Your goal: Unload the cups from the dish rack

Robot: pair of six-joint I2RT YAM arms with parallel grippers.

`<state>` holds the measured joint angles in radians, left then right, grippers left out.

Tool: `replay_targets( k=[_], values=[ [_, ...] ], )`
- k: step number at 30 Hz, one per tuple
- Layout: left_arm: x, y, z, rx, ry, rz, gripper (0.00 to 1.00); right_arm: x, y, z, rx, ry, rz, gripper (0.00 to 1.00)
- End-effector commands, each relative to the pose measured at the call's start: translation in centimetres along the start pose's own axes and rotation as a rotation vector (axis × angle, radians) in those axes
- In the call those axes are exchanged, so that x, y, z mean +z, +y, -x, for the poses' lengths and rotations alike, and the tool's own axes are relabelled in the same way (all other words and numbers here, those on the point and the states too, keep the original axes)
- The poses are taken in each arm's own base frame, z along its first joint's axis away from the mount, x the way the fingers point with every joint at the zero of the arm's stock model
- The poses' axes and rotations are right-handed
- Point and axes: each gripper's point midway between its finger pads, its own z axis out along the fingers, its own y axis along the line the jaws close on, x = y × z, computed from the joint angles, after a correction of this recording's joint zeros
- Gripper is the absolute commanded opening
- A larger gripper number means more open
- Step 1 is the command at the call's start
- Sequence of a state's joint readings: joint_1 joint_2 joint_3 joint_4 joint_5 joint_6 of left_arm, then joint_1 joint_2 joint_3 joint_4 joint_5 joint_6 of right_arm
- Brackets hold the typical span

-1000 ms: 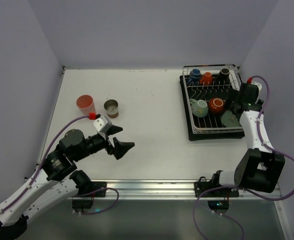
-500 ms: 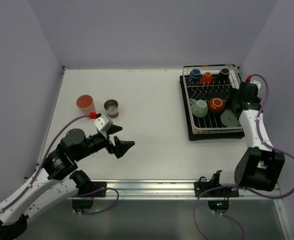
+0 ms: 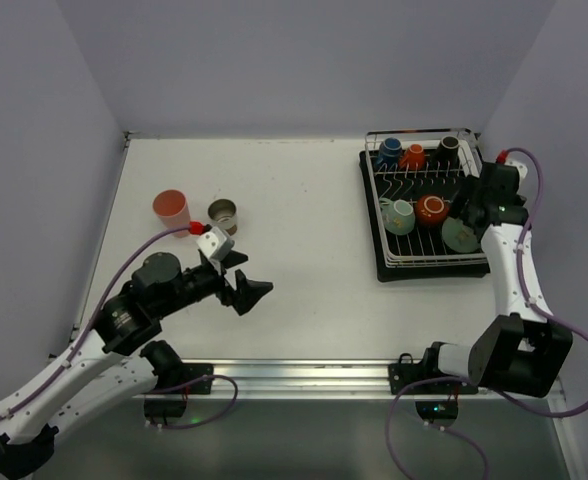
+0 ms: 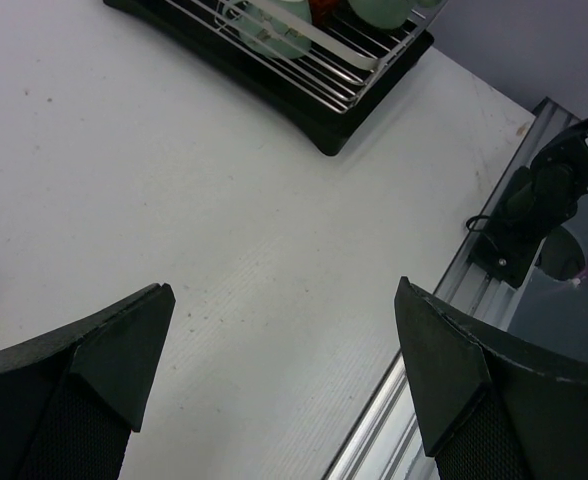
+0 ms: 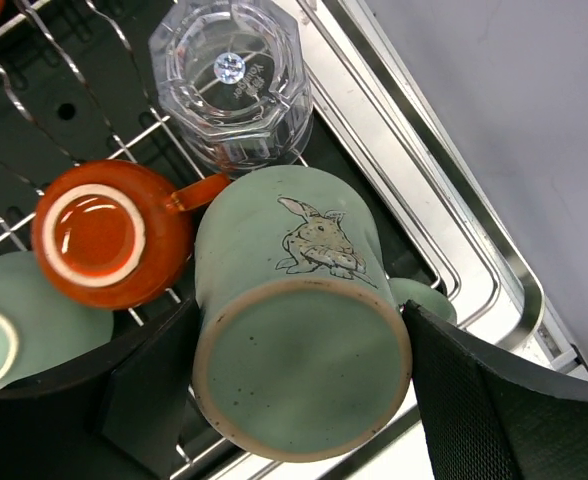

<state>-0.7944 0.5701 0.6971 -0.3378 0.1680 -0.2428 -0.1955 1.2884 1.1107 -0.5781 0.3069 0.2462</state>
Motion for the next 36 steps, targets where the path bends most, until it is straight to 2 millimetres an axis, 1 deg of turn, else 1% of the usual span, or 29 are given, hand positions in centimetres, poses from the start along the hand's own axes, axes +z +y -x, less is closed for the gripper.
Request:
replay_targets(
  k=[1,3,5,8,9,10,11,12,14,15,18,19,20,21,23,24,25,26,27,28,29,30,31,32,33,34,35,36],
  values=[
    [0.3,-1.1,1.2,0.010,-0.003,-0.051,1.00,-4.1,-0.2,5.1,0.072,-0.165,0.024,0.17],
    [0.5,-1.4,1.3,0.004,0.008,-0.066,1.00,-4.2,0.0,5.3,0.072,-0.166,0.032,0.16],
    [0.5,-1.8,2.0,0.001,-0.004,-0.081,1.00,-3.9,0.1,5.0,0.071,-0.140,0.029,0.15],
    [0.6,-2.4,2.9,-0.019,-0.026,-0.110,1.00,-4.3,0.2,5.2,0.078,-0.152,0.036,0.13],
    [0.9,-2.6,3.0,-0.040,-0.021,-0.119,1.00,-4.4,0.2,5.3,0.078,-0.154,0.040,0.13],
    [1.1,-3.1,3.7,-0.047,-0.040,-0.139,1.00,-4.5,0.3,5.4,0.084,-0.151,0.045,0.13],
    [1.3,-3.4,4.0,-0.058,-0.043,-0.153,1.00,-4.9,0.5,5.6,0.085,-0.146,0.058,0.13],
    [2.0,-3.6,4.3,-0.089,-0.041,-0.166,1.00,-5.2,0.6,5.7,0.090,-0.148,0.067,0.13],
    [2.4,-4.5,5.2,-0.116,-0.048,-0.211,1.00,-6.1,1.1,6.0,0.102,-0.152,0.107,0.13],
    [2.7,-4.9,5.4,-0.146,-0.048,-0.226,1.00,-7.1,1.2,6.6,0.114,-0.177,0.127,0.13],
    [4.3,-5.5,7.0,-0.190,-0.092,-0.269,1.00,-8.8,1.6,7.3,0.137,-0.198,0.178,0.13],
    [4.7,-5.6,7.0,-0.205,-0.088,-0.277,1.00,-9.5,1.9,7.6,0.150,-0.211,0.206,0.13],
    [5.0,-5.9,7.8,-0.209,-0.116,-0.290,1.00,-9.8,2.2,7.7,0.154,-0.213,0.228,0.13],
    [5.9,-5.8,7.5,-0.235,-0.097,-0.291,1.00,-10.3,2.6,8.0,0.161,-0.222,0.254,0.13],
    [6.7,-6.2,8.5,-0.252,-0.127,-0.320,0.99,-10.6,2.8,8.1,0.174,-0.225,0.270,0.12],
    [7.7,-6.1,8.0,-0.287,-0.102,-0.325,0.99,-10.7,3.1,8.2,0.179,-0.225,0.287,0.12],
    [8.0,-6.6,8.7,-0.283,-0.125,-0.353,0.99,-11.0,4.0,8.1,0.190,-0.216,0.336,0.11],
    [8.5,-6.6,8.9,-0.297,-0.132,-0.358,0.99,-11.4,4.6,8.2,0.197,-0.220,0.374,0.11],
    [9.4,-6.6,9.2,-0.317,-0.139,-0.367,0.99,-11.5,4.9,8.3,0.208,-0.229,0.398,0.11],
    [9.9,-6.6,9.4,-0.320,-0.146,-0.373,0.99,-12.2,6.1,8.2,0.222,-0.216,0.470,0.11],
    [10.4,-6.6,9.7,-0.326,-0.158,-0.373,0.99,-13.0,6.6,8.7,0.230,-0.242,0.515,0.11],
    [11.5,-6.3,9.2,-0.349,-0.144,-0.367,0.98,-13.2,7.1,8.5,0.237,-0.238,0.545,0.11],
    [12.0,-6.2,10.3,-0.341,-0.176,-0.369,0.98,-13.9,7.7,8.5,0.252,-0.233,0.593,0.11],
    [12.6,-6.1,10.5,-0.340,-0.182,-0.364,0.98,-14.3,8.1,8.5,0.260,-0.234,0.624,0.10],
    [13.9,-5.7,9.9,-0.362,-0.161,-0.355,0.97,-15.1,8.6,8.8,0.268,-0.255,0.669,0.10],
    [14.4,-6.0,11.0,-0.356,-0.190,-0.377,0.96,-15.9,9.4,8.6,0.285,-0.239,0.729,0.10],
    [15.0,-6.0,11.3,-0.359,-0.196,-0.383,0.96,-16.2,9.8,8.7,0.293,-0.252,0.768,0.10],
    [16.6,-5.8,10.6,-0.380,-0.175,-0.385,0.95,-17.2,10.1,8.8,0.299,-0.263,0.806,0.09]
  ],
)
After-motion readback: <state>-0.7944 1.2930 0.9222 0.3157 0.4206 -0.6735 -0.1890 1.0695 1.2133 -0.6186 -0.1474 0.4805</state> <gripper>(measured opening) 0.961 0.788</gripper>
